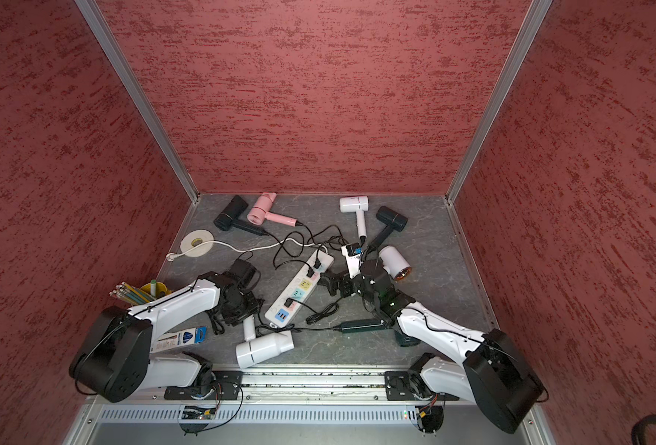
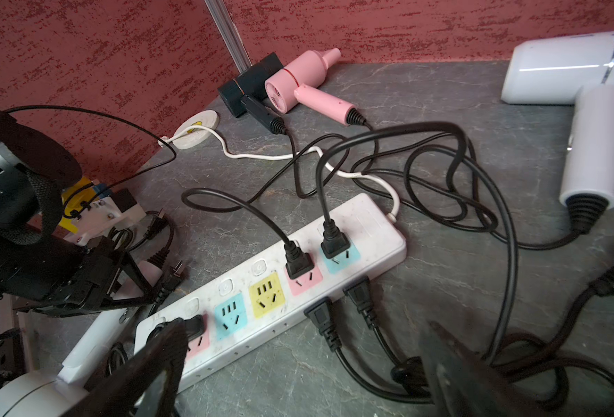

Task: Charge the blow dryers
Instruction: Move the blow dryer to the center of the board.

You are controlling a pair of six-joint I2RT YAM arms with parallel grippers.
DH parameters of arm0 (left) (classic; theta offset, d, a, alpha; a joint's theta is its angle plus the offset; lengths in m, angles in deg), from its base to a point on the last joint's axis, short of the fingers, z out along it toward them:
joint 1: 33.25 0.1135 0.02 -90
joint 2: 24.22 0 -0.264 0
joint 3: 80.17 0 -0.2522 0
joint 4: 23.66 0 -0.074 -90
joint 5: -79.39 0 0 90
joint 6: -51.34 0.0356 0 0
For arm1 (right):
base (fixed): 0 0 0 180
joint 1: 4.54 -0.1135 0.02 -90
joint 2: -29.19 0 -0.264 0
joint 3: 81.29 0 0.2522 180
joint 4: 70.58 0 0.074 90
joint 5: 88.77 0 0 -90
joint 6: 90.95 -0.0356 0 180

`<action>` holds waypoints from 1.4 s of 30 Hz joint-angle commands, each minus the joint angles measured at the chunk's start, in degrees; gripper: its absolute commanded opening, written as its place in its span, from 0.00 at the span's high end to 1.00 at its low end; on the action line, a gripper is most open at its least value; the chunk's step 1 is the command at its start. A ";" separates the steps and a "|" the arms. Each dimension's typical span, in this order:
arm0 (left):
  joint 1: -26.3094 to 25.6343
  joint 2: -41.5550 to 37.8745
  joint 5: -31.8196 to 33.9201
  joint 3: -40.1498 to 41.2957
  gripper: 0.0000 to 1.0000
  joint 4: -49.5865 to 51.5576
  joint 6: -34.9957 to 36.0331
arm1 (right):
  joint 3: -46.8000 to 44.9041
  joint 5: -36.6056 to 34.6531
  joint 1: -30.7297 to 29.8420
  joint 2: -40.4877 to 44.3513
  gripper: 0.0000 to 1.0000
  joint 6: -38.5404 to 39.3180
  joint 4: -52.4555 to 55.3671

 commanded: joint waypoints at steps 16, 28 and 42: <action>0.31 8.40 4.32 -9.10 0.58 -7.86 1.40 | 1.69 -0.87 0.10 2.25 0.00 1.03 1.51; 4.52 -2.40 6.23 -0.43 0.59 -2.16 5.20 | 1.58 0.35 0.10 2.34 0.00 0.79 1.00; 6.46 -6.89 8.49 -4.08 0.23 3.13 8.79 | 1.12 0.88 0.10 3.43 0.00 0.70 0.65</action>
